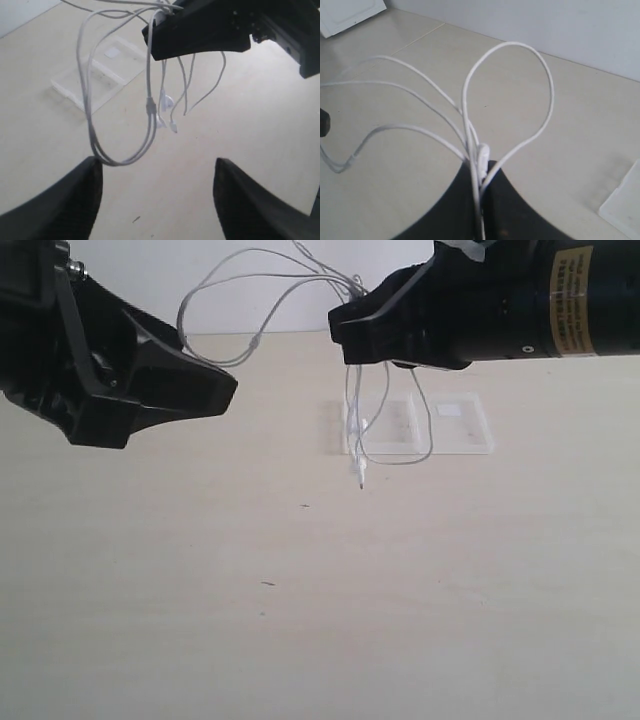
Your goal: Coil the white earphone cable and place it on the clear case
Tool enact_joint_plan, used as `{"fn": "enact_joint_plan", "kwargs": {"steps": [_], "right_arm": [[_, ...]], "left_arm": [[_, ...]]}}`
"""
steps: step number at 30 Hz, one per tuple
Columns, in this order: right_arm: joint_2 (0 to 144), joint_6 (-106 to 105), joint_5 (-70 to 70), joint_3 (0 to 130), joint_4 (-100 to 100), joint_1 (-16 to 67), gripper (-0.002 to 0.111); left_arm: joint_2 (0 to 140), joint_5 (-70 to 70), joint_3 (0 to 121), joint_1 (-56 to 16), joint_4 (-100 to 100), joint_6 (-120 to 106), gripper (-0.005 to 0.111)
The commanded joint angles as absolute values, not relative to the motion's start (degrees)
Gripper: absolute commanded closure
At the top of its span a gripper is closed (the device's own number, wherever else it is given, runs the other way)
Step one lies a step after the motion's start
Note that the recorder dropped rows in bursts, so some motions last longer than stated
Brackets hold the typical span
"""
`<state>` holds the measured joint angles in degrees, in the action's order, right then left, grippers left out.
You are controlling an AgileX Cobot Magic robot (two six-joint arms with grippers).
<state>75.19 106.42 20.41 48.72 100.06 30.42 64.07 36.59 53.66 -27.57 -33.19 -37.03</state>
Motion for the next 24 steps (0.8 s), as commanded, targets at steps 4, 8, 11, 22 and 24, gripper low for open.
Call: {"fn": "enact_joint_plan", "kwargs": {"steps": [4,8,11,22,24], "right_arm": [[76.8,106.1,21.3,49.0,99.9,30.6,0.108],[77.6,106.1,21.7,49.0,99.9,30.6,0.108],[77.6,106.1,21.6,49.0,99.9,30.6,0.108],[77.2,107.8,18.5,49.0,99.9,30.6,0.108],[77.0,108.5,17.6,49.0,99.9,30.6,0.108]], "left_arm": [[63.1,35.5,54.1,-27.4,-33.1,-37.5,0.045],[62.1,33.8,54.1,-27.4,-32.9,-37.5,0.045],[61.1,33.1,54.1,-27.4,-32.9,-37.5,0.045],[60.0,33.2,54.1,-27.4,-33.5,-40.3,0.019],[58.7,33.1,54.1,-27.4,-33.4,-40.7,0.019]]}}
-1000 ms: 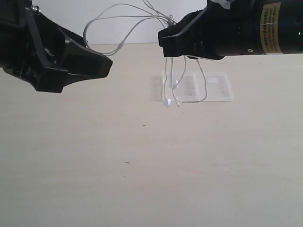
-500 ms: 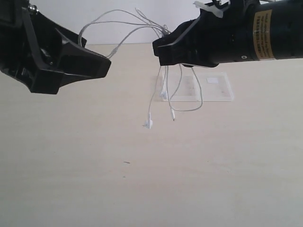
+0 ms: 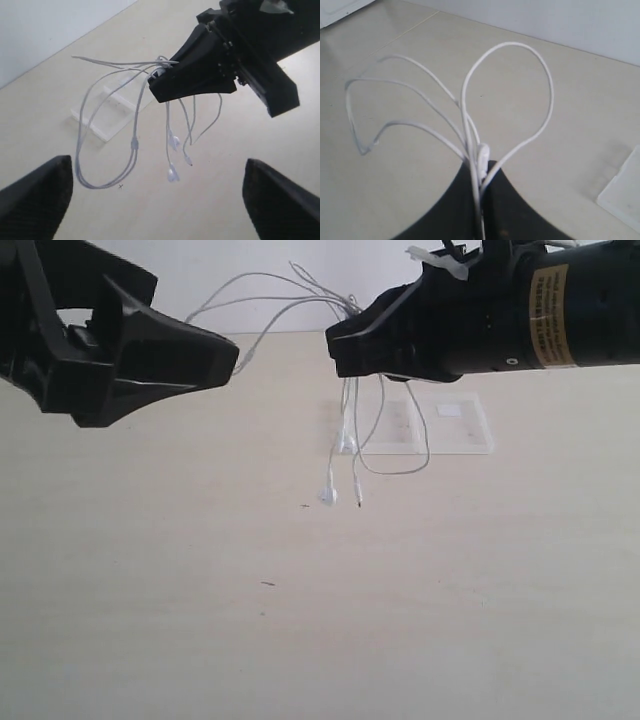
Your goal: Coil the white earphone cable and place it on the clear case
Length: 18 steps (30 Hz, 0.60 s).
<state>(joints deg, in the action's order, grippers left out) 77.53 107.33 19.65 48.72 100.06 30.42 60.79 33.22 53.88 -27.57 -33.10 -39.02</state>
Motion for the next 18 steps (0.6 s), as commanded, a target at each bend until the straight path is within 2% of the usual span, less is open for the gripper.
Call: {"fn": "enact_joint_plan", "kwargs": {"steps": [1,6,9,13,15,18], "right_arm": [[76.9,108.8,17.4,49.0,99.9,30.6,0.108],[76.9,112.8,16.6,49.0,99.9,30.5,0.108],[76.9,114.9,16.2,49.1,99.9,30.5,0.108],[76.9,109.8,15.2,49.1,99.9,30.5,0.108],[76.9,106.6,12.7,49.1,99.9,30.5,0.108],[76.9,99.8,6.8,49.1,99.9,30.5,0.108]], "left_arm": [[58.0,33.1,54.1,-27.4,-33.4,-41.6,0.019],[54.0,32.8,54.1,-27.4,-32.3,-44.1,0.019],[51.2,30.9,54.1,-27.4,-29.3,-44.1,0.026],[47.6,29.0,54.1,-27.3,-26.4,-44.1,0.050],[46.1,29.0,54.1,-27.3,-23.5,-43.5,0.066],[43.5,30.0,54.1,-27.3,-17.5,-40.7,0.096]]}}
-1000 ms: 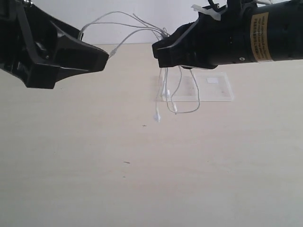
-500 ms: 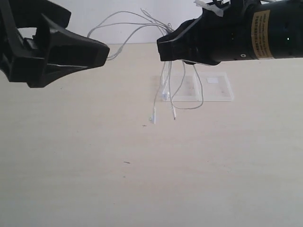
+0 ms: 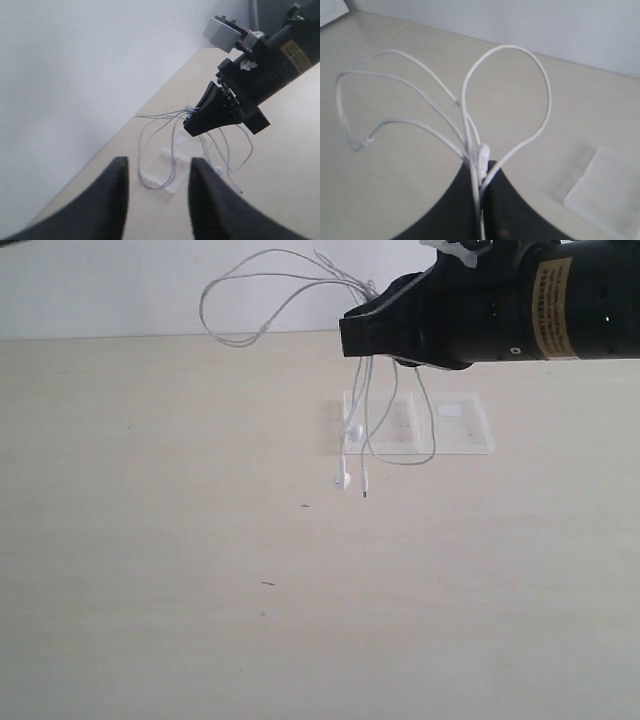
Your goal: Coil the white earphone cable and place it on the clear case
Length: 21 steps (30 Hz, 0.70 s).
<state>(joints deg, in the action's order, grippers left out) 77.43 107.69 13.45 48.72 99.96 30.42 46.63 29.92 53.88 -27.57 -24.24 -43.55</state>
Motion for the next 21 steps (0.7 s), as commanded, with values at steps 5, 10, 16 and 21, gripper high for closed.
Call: {"fn": "enact_joint_plan", "kwargs": {"steps": [5,10,16,21], "right_arm": [[76.9,88.7,-3.1,49.1,99.9,30.5,0.108],[76.7,79.1,-11.3,49.1,94.6,30.6,0.108],[77.6,39.8,-27.8,54.3,59.1,30.6,0.108],[79.5,6.2,-44.6,66.4,23.3,30.6,0.108]], "left_arm": [[38.6,30.9,54.1,-27.2,-8.2,-28.2,0.107],[34.2,31.5,53.8,-27.2,-5.0,-25.0,0.107],[32.0,35.2,53.7,-27.2,-2.3,-21.3,0.107],[32.0,37.6,52.1,-27.2,-0.7,-18.5,0.107]]}}
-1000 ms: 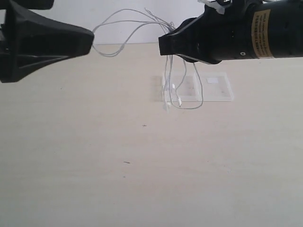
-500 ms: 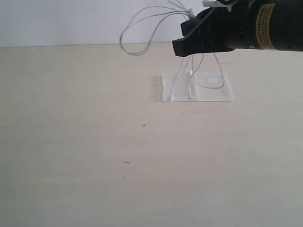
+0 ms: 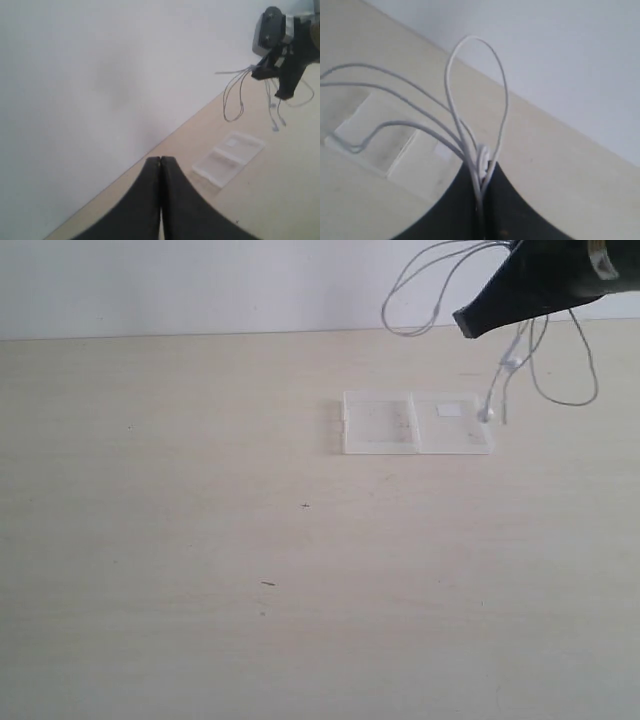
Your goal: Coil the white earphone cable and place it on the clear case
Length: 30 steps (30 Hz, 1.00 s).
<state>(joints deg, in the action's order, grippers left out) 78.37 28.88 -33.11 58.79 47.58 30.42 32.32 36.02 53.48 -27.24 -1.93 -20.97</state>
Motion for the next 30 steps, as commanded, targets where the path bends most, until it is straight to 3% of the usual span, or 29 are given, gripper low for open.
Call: {"fn": "enact_joint_plan", "kwargs": {"steps": [1,9,20,24,30], "right_arm": [[79.8,3.3,-46.7,68.7,19.6,30.6,0.108],[82.0,-7.9,-59.1,81.1,11.6,30.6,0.108],[90.4,-23.2,-66.9,84.0,4.4,27.0,0.108],[95.9,-39.1,-67.1,88.1,5.0,26.0,0.108],[101.0,-44.3,-67.2,94.2,6.0,26.0,0.108]], "left_arm": [[32.0,37.3,51.6,-27.2,-0.7,-18.1,0.107],[29.0,31.4,48.3,-27.2,-0.7,-13.4,0.107],[23.7,28.1,44.0,-27.2,-0.6,-7.4,0.107],[21.0,31.3,44.0,-27.2,-0.6,-6.2,0.107],[18.5,36.3,44.0,-27.2,0.3,-6.2,0.107]]}}
